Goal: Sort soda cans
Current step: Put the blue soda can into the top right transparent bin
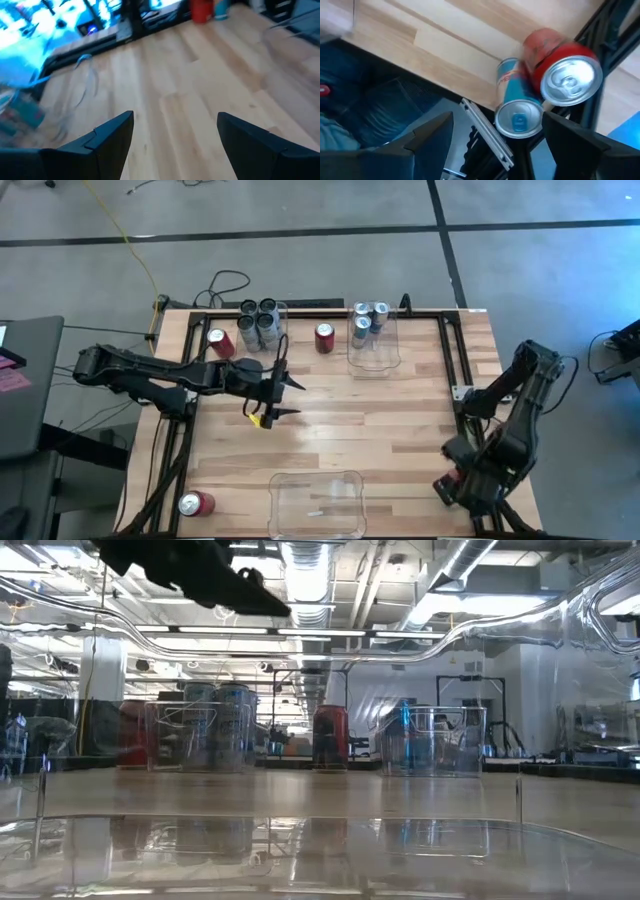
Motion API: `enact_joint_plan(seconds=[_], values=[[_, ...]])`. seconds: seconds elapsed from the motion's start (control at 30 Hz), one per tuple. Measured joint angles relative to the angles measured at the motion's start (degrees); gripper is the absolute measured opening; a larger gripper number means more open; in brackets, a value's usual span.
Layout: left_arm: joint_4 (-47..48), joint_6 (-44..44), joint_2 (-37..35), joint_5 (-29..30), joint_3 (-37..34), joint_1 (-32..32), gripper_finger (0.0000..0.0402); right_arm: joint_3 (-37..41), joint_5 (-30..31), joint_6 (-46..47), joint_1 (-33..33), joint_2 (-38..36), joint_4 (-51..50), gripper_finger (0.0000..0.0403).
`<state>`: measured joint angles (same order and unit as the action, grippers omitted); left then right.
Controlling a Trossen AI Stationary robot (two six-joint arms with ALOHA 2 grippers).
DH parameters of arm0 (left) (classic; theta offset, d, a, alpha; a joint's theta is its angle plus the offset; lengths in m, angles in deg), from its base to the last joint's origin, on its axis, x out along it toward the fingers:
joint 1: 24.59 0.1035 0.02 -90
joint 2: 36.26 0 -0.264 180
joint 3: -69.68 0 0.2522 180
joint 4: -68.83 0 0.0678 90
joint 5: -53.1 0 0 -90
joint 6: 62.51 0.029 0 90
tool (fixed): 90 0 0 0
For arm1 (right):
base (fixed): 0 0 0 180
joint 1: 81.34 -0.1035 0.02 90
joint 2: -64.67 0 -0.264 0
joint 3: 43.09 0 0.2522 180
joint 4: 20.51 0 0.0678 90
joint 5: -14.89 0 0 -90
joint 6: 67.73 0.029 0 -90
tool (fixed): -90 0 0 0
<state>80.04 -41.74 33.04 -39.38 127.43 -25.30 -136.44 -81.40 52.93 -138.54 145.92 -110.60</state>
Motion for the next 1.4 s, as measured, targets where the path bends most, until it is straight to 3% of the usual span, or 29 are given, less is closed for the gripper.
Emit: enact_joint_plan(seconds=[0.17, 0.37, 0.67, 1.4], values=[[-2.3, 3.3, 0.0, -5.1, 0.5, 0.0, 0.0284, 0.0, -2.1, 0.0, -1.0, 2.7, 0.6, 0.0322], [-4.8, 6.5, 0.0, -5.2, 0.5, 0.0, 0.0284, 0.0, -11.7, 5.3, -0.8, 3.6, 3.4, 0.0327], [-7.8, 10.2, 0.0, -5.3, 0.5, 0.0, 0.0284, 0.2, -11.8, 8.2, -0.2, 6.3, 5.7, 0.0394], [-8.4, 10.6, 0.0, -5.3, 0.5, 0.0, 0.0284, 0.3, -10.0, 8.7, -1.2, 9.3, -0.6, 0.04]])
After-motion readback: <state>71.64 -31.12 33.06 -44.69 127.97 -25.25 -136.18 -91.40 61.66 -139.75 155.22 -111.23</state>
